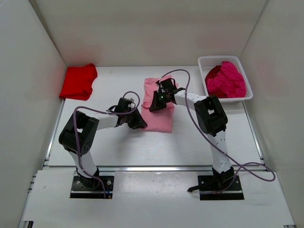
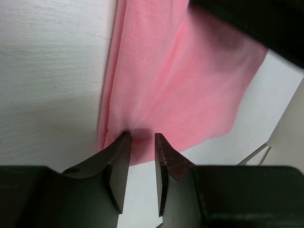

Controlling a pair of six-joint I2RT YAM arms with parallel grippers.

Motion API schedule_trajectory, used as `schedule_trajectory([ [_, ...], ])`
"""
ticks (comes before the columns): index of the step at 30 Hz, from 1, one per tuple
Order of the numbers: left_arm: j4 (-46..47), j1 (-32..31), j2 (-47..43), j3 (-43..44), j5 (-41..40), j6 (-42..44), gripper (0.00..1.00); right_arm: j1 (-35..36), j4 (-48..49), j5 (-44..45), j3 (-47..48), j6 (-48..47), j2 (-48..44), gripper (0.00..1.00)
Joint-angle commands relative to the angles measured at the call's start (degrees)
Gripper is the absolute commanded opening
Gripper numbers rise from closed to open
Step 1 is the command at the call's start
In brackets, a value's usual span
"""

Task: Fold and stack the t-shirts
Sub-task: Fold the folded rectangular tshirt in 1/3 of the way, then grab one side of the 2/3 rectangular tshirt with both arms

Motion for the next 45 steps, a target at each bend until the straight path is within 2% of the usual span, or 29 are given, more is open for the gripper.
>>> schedule_trajectory([
  [1,-5.8,-0.6,0.6,-0.5,-2.3,2.0,0.39,-1.5,0.4,4.9,7.0,-1.0,2.9,0.01],
  [6,-4.8,-1.5,0.8,-1.9,-1.5,0.7,0.39,-4.6,0.6,12.7,18.2,0.1,6.4,0.01],
  [9,-5.6,-2.5,0.5,-2.0,-2.1,0.8,0.39,-7.1,1.2,12.0,22.7,2.0,6.6,0.00],
  [13,-6.5,-1.8,-0.9,-0.9,-2.1,1.3,0.39,-6.7,-7.0,10.8,29.4,-1.1,4.7,0.00],
  [16,-6.8,-1.0,-2.0,0.0,-1.3,0.6,0.39,-5.5,-9.5,8.8,23.4,-3.6,-0.1,0.00],
  [19,-7.6,-0.2,-3.5,2.2,0.1,0.6,0.40,-4.5,-5.7,6.6,7.8,-4.3,-9.3,0.00],
  [21,-9.4,0.3,-5.8,4.5,0.0,2.1,0.43,-5.4,-1.8,3.3,-7.6,-2.1,-18.9,0.01],
  [22,-11.0,0.2,-6.3,4.9,-0.2,2.8,0.47,-5.8,0.2,2.1,-10.9,-1.3,-20.8,0.03],
  [24,-12.9,1.5,-8.7,5.5,-1.6,4.8,0.53,-6.4,0.5,2.2,-22.0,-0.6,-28.5,0.16],
  [25,-14.8,1.8,-9.4,5.0,-1.9,5.6,0.57,-6.7,1.2,2.2,-24.2,-0.4,-31.4,0.21],
  [27,-15.8,3.7,-10.9,2.1,-2.0,7.0,0.64,-6.3,3.5,-0.6,-33.2,1.7,-33.9,0.35],
  [30,-15.1,5.5,-10.9,-2.6,0.6,7.6,0.72,-4.5,8.4,-0.1,-40.4,5.6,-36.8,0.42],
  [33,-14.6,4.2,-8.4,-3.6,2.0,8.0,0.72,-4.5,16.2,-1.2,-46.0,10.4,-36.8,0.46],
  [35,-11.1,2.9,-6.2,-3.7,3.8,6.2,0.73,-5.9,20.4,-2.4,-49.0,14.4,-36.2,0.47],
  [39,-7.7,2.2,-3.4,-3.4,4.3,3.1,0.72,-6.1,22.3,-1.4,-49.8,16.1,-34.9,0.45],
  [42,-8.1,1.7,-2.2,-2.9,2.4,3.1,0.60,-5.8,24.0,-0.7,-51.3,17.1,-35.0,0.39],
  [44,-8.4,1.8,-2.1,-3.4,2.4,3.1,0.44,-5.4,24.9,0.0,-51.7,17.7,-34.6,0.33],
  [45,-7.5,1.8,-2.5,-3.7,2.5,2.4,0.40,-5.2,24.9,0.0,-51.7,17.8,-34.0,0.31],
])
